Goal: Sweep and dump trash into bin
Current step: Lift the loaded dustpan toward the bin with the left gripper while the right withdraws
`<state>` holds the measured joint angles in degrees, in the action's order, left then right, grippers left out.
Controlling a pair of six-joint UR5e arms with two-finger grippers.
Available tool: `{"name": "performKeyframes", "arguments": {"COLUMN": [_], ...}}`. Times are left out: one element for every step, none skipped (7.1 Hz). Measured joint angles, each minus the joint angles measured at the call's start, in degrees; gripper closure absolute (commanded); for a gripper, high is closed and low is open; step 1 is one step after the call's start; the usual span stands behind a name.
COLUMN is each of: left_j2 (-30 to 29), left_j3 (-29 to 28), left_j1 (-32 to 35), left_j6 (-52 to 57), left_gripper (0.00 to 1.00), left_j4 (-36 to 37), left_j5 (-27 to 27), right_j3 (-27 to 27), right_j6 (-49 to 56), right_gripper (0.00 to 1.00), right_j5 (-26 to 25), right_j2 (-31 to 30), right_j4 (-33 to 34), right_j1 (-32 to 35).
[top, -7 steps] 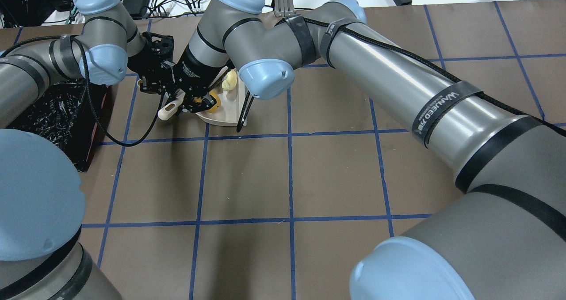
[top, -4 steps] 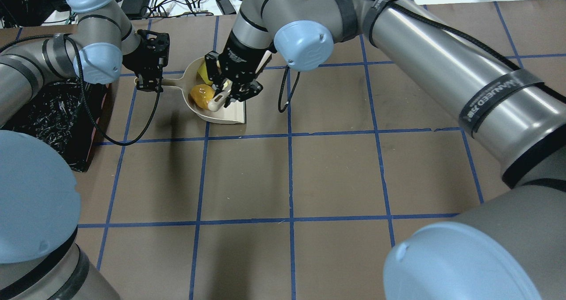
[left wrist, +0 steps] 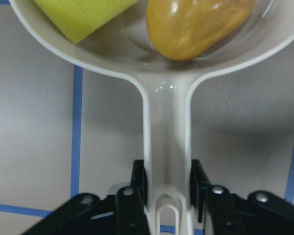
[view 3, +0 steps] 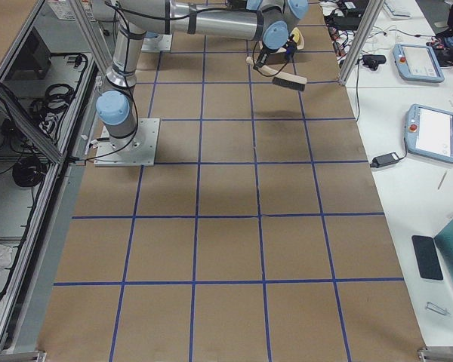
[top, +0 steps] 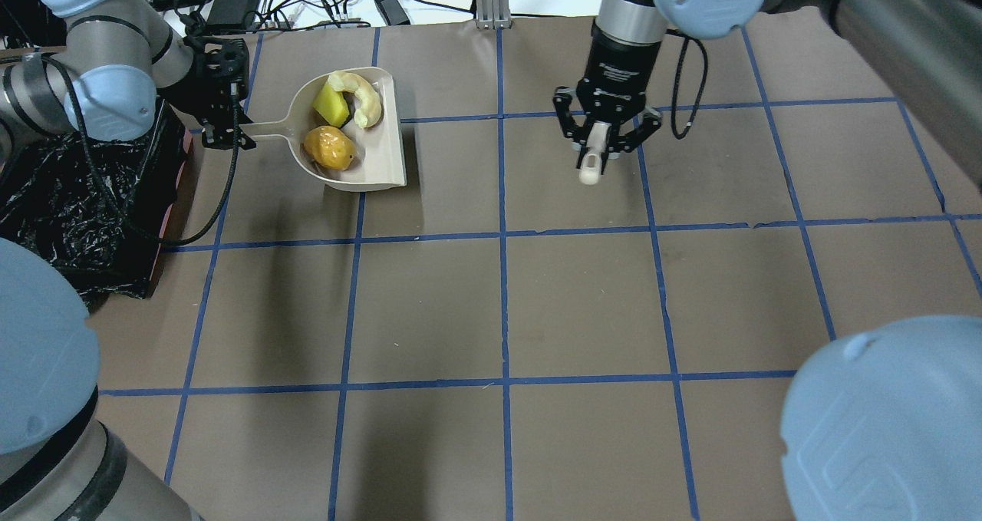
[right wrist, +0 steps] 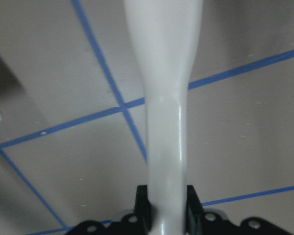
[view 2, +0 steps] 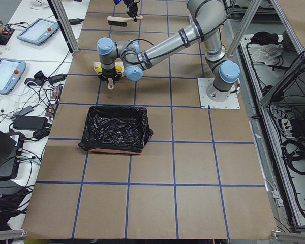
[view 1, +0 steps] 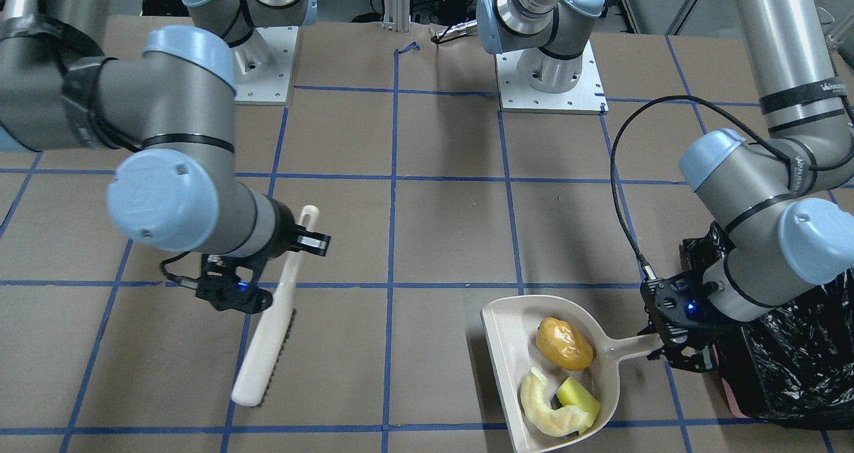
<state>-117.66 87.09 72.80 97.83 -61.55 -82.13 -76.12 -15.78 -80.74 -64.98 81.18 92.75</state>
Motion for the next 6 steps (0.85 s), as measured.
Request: {"name": "performKeyframes", "arguments": {"left_j2": [0.8,1.5,2.3,3.2,4.2,5.1], "left_j3": [-1.6,-4.7,-7.9,-10.1,-11.2,-11.5], "left_j1": [-2.2,-4.5,-6.6,-8.7,-11.0,-13.8], "left_j6": [0.2,1.1,2.6,3.9,4.7,5.5], "left_gripper": [1.00,1.00,1.00,1.00,1.00,1.00], "left_j4": [-2.7,-7.3,-11.9,-14.8,-15.9,-16.4], "left_j5": [0.1,0.0,-0.4,-1.6,-2.8,-3.6], "right_j3": [-3.0,-5.5,-7.6,-9.6,-12.2,-15.3], "right_j6": [7.3,14.0,20.1,24.9,28.8,31.8], "right_gripper": [1.00,1.00,1.00,1.00,1.00,1.00], "right_j5": [-3.6,-7.2,-10.4,-12.7,-14.6,-15.5], "right_j2": [-1.6,-3.0,-3.9,-4.3,-4.5,-4.5], "right_j4": [-0.2,0.1,1.1,3.2,6.8,11.9], "right_j1": [-5.2,-10.1,-13.9,-16.8,-19.1,-20.9]}}
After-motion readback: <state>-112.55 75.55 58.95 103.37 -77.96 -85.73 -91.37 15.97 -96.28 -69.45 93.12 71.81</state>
